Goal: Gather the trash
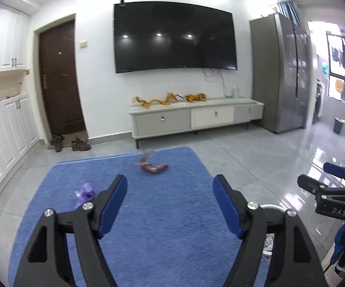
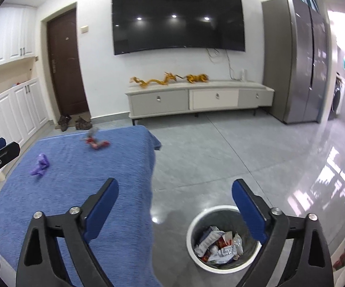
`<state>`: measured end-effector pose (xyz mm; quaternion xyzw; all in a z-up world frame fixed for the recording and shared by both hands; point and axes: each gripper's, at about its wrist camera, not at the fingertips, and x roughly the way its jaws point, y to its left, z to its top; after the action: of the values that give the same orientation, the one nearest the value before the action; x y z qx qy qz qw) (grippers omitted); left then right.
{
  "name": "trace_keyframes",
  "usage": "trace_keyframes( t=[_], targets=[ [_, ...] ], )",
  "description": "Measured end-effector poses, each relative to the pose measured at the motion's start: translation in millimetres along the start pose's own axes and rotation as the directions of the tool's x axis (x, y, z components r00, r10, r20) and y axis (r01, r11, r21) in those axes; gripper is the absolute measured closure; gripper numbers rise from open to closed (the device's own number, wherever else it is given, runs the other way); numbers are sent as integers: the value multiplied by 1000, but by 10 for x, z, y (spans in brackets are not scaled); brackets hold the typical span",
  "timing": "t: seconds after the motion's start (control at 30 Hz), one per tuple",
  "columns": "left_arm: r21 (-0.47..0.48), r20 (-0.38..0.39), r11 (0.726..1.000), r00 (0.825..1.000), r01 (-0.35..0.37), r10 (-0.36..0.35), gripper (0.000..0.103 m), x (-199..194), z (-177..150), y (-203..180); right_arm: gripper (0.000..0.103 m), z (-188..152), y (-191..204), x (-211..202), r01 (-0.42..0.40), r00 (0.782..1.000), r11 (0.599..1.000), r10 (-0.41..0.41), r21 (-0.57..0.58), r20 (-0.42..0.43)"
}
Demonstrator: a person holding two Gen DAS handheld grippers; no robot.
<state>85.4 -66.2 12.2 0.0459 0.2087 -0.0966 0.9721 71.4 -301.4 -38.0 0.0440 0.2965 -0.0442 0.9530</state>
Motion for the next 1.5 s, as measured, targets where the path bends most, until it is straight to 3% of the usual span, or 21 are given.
trace_keyframes(
  t=[0.37, 0.93, 1.5],
  targets=[
    [-52, 97, 990, 986, -132, 137, 0, -486, -111, 435, 0, 50, 595, -358, -33, 998, 995, 38, -91, 57],
    [-102, 113, 959, 955, -264, 275, 0, -790, -243, 1003, 0, 114, 1019, -603, -64, 991, 986, 80, -155, 102],
    [-78, 54, 954, 955, -289, 293, 0, -440, -229, 1066, 0, 107, 873, -286, -112, 986, 991, 120, -76, 119]
  ],
)
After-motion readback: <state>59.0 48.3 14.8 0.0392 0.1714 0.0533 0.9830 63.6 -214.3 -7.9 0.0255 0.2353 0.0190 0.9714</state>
